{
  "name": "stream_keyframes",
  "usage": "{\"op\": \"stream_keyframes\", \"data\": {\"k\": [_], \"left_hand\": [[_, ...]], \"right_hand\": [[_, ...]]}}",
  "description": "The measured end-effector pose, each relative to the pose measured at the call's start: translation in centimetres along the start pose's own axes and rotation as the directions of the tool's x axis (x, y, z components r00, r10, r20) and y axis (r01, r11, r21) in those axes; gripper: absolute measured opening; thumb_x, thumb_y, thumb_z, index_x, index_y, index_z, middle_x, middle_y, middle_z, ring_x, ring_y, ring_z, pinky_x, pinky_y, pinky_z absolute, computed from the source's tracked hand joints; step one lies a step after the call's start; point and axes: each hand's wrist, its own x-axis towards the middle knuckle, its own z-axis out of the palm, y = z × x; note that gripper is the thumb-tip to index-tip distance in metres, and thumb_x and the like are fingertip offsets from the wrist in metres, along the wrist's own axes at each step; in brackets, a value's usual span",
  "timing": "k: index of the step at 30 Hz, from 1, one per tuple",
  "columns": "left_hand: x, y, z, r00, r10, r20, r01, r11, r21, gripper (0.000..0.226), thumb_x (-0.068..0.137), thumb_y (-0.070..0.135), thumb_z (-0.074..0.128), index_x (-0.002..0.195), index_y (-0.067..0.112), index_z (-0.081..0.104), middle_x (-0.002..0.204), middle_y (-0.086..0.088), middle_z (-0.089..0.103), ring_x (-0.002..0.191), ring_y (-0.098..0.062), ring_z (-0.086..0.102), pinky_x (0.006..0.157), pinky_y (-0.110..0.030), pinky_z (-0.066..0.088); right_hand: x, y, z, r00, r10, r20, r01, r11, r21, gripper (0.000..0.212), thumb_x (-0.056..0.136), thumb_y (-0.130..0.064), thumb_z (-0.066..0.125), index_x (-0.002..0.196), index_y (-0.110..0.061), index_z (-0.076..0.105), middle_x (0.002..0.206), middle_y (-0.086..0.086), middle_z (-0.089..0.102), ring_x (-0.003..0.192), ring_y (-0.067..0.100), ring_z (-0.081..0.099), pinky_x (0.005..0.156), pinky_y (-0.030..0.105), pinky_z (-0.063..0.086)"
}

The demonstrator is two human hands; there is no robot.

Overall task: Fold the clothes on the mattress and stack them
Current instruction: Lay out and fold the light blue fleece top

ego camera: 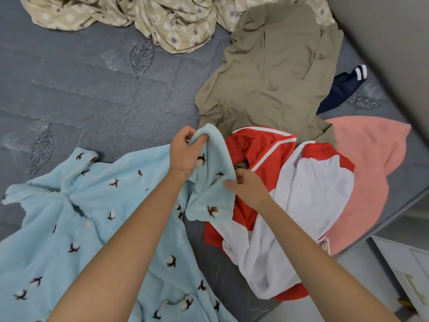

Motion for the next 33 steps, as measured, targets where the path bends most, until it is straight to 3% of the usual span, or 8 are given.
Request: {"op": "stream_keyframes", "data": {"k": [3, 8, 13, 15, 19, 22, 26, 33], "left_hand": [[0.3, 0.0, 0.2, 1.000, 0.021, 0.009, -0.021, 1.000, 0.016, 0.025, 0.091, 0.019, 0.065, 0.073, 0.016, 0.048, 0.068, 0.007, 0.043, 0.062, -0.003, 0.038, 0.061, -0.013, 0.036], [-0.5, -0.2, 2.3, 0.991, 0.050, 0.125, -0.054, 0.998, 0.025, 0.016, 0.095, 0.022, 0.061, 0.109, 0.015, 0.064, 0.106, 0.006, 0.063, 0.100, -0.011, 0.056, 0.087, -0.018, 0.045], [-3.1, -0.9, 5.7, 0.949, 0.071, 0.308, -0.223, 0.841, 0.492, 0.055, 0.094, 0.044, 0.056, 0.145, 0.035, 0.039, 0.158, -0.002, 0.023, 0.147, -0.020, 0.016, 0.120, -0.046, 0.008], [-4.2, -1.2, 6.5, 0.934, 0.099, 0.343, -0.306, 0.719, 0.624, 0.063, 0.093, 0.054, 0.050, 0.149, 0.041, 0.025, 0.163, -0.005, -0.001, 0.149, -0.024, -0.006, 0.117, -0.051, -0.007], [-5.4, -1.9, 8.0, 0.898, 0.245, 0.366, -0.440, 0.520, 0.732, 0.075, 0.092, 0.061, 0.044, 0.152, 0.038, 0.004, 0.161, -0.014, -0.009, 0.148, -0.033, -0.010, 0.115, -0.056, -0.009], [-5.0, -3.2, 8.9, 0.906, 0.087, 0.415, -0.404, 0.474, 0.782, 0.082, 0.094, 0.062, 0.037, 0.146, 0.037, -0.021, 0.160, -0.011, -0.020, 0.147, -0.029, -0.019, 0.114, -0.056, -0.011], [-4.3, -4.3, 8.3, 0.926, 0.036, 0.375, -0.347, 0.468, 0.813, 0.078, 0.096, 0.061, 0.031, 0.150, 0.034, -0.017, 0.160, -0.010, -0.020, 0.147, -0.029, -0.018, 0.114, -0.058, -0.011], [-5.8, -4.5, 3.2, 0.957, 0.131, 0.258, -0.290, 0.444, 0.848, 0.075, 0.093, 0.067, 0.027, 0.153, 0.036, -0.005, 0.162, -0.007, -0.014, 0.149, -0.030, -0.013, 0.114, -0.058, -0.010]], "right_hand": [[0.7, 0.0, -2.0, 0.988, 0.003, -0.154, -0.002, 1.000, 0.009, 0.015, 0.095, -0.014, 0.056, 0.081, -0.011, 0.052, 0.074, -0.001, 0.050, 0.075, 0.019, 0.045, 0.064, 0.030, 0.033], [1.5, -0.3, -7.3, 0.925, 0.024, -0.380, 0.015, 0.995, 0.099, 0.024, 0.100, -0.010, 0.047, 0.076, -0.016, 0.050, 0.075, -0.003, 0.049, 0.079, 0.017, 0.045, 0.066, 0.024, 0.031], [2.3, -1.6, -12.9, 0.931, 0.000, -0.364, 0.013, 0.999, 0.033, 0.015, 0.093, -0.019, 0.062, 0.094, -0.007, 0.071, 0.083, 0.005, 0.064, 0.078, 0.016, 0.055, 0.065, 0.025, 0.039], [2.7, -2.4, -14.6, 0.901, -0.042, -0.431, 0.042, 0.999, -0.010, 0.014, 0.090, -0.021, 0.067, 0.097, -0.011, 0.073, 0.086, 0.002, 0.067, 0.078, 0.015, 0.057, 0.063, 0.021, 0.040], [4.0, -2.9, -15.8, 0.870, -0.163, -0.465, 0.037, 0.963, -0.267, 0.015, 0.090, -0.028, 0.066, 0.097, -0.017, 0.073, 0.089, 0.003, 0.070, 0.083, 0.021, 0.060, 0.070, 0.029, 0.041], [5.0, -2.0, -15.2, 0.908, -0.176, -0.380, -0.027, 0.881, -0.472, 0.027, 0.093, -0.031, 0.063, 0.116, -0.017, 0.069, 0.113, 0.009, 0.069, 0.107, 0.030, 0.059, 0.094, 0.040, 0.043], [5.1, -0.4, -13.3, 0.919, -0.287, -0.272, 0.040, 0.751, -0.659, 0.042, 0.093, -0.036, 0.063, 0.129, -0.015, 0.061, 0.136, 0.010, 0.055, 0.127, 0.029, 0.046, 0.109, 0.040, 0.029], [3.2, -0.9, -8.7, 0.872, -0.426, -0.243, 0.186, 0.746, -0.640, 0.049, 0.089, -0.031, 0.070, 0.131, -0.008, 0.059, 0.133, 0.017, 0.057, 0.124, 0.036, 0.050, 0.107, 0.047, 0.036]]}}
